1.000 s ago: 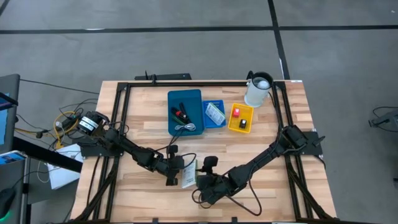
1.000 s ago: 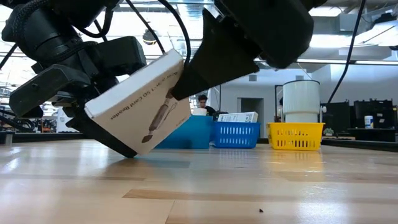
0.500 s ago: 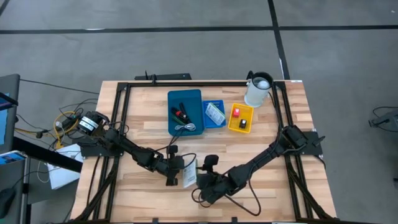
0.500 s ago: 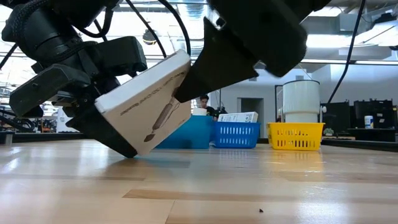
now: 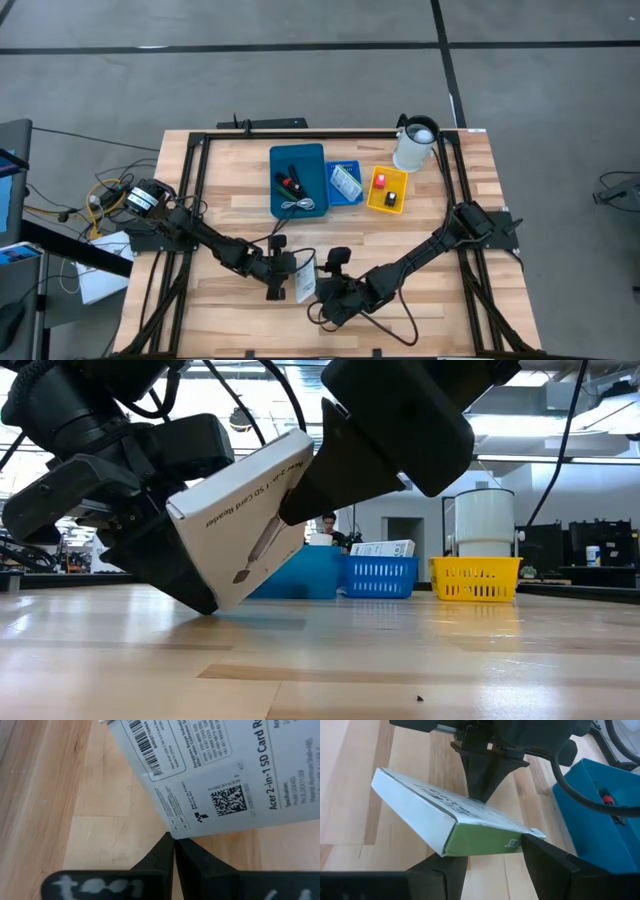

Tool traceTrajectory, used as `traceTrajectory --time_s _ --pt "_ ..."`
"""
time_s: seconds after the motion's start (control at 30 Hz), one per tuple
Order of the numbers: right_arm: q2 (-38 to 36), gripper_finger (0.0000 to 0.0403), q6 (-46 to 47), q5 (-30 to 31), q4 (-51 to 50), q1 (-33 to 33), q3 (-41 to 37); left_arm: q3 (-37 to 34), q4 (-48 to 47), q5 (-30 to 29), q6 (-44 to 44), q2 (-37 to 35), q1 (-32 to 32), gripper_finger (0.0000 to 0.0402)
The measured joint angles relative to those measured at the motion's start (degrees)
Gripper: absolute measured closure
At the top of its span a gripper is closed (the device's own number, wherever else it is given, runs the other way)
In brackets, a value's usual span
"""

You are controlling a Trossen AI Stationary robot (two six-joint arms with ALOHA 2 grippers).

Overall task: Pick and place items into bin
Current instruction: Put the white card reader box into the blue bin

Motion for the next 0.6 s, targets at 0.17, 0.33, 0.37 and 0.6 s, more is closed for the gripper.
traceTrajectory --time_s 0.17,0.33,0.37,0.6 --pt "0.0 0.0223 -1.42 -0.04 0.52 0.0 0.0 0.0 0.02 0.05 0.0 0.0 0.0 0.0401" --pt "0.0 0.0224 -2.38 -0.09 0.66 0.02 0.0 0.0 0.0 0.01 0.0 0.0 0.0 0.0401" --pt "0.0 0.0224 -2.98 -0.09 0.91 0.02 0.0 0.0 0.0 0.01 0.0 0.0 0.0 0.0401" --pt "0.0 0.0223 -6.3 -0.45 3.02 0.07 0.0 0.0 -0.05 -0.06 0.0 0.0 0.0 0.0401"
